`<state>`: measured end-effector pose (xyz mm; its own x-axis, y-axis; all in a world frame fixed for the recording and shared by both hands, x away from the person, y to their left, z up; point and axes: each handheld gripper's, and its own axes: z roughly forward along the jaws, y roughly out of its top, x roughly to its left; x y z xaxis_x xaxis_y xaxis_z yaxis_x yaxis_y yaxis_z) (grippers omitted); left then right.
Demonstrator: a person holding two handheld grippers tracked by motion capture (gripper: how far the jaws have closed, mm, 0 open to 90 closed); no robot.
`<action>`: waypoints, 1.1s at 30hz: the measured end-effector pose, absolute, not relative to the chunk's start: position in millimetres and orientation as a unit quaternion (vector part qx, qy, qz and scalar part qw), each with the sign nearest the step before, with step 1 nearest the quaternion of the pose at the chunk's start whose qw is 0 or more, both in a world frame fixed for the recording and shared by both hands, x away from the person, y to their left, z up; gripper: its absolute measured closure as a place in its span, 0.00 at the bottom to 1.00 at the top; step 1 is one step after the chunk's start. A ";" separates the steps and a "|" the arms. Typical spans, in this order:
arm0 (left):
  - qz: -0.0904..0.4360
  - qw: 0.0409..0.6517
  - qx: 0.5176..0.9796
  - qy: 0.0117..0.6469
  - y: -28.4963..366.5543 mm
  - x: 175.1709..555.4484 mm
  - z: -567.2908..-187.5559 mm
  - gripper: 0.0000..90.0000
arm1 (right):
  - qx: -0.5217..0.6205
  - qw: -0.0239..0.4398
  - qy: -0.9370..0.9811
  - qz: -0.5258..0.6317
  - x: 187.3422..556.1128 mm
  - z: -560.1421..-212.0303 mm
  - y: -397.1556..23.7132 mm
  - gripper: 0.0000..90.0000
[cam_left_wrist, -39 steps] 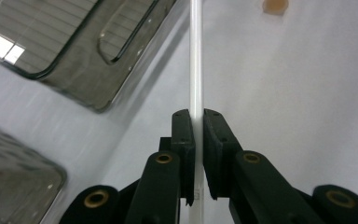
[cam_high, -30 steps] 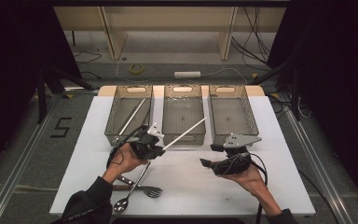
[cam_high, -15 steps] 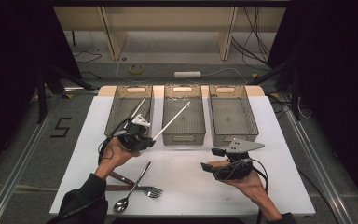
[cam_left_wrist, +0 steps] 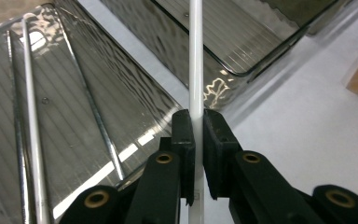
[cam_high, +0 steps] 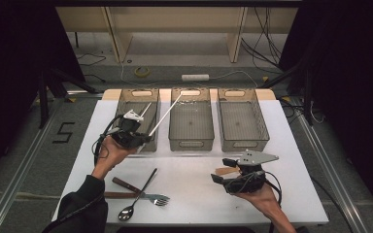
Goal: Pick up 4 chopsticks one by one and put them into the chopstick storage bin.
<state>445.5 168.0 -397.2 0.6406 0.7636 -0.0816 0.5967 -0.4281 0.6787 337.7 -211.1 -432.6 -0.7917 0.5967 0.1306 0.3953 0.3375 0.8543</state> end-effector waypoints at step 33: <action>0.159 0.309 0.787 0.511 211.6 506.0 -405.5 0.92 | 0.301 0.096 0.815 0.485 327.5 -432.9 -213.4 0.31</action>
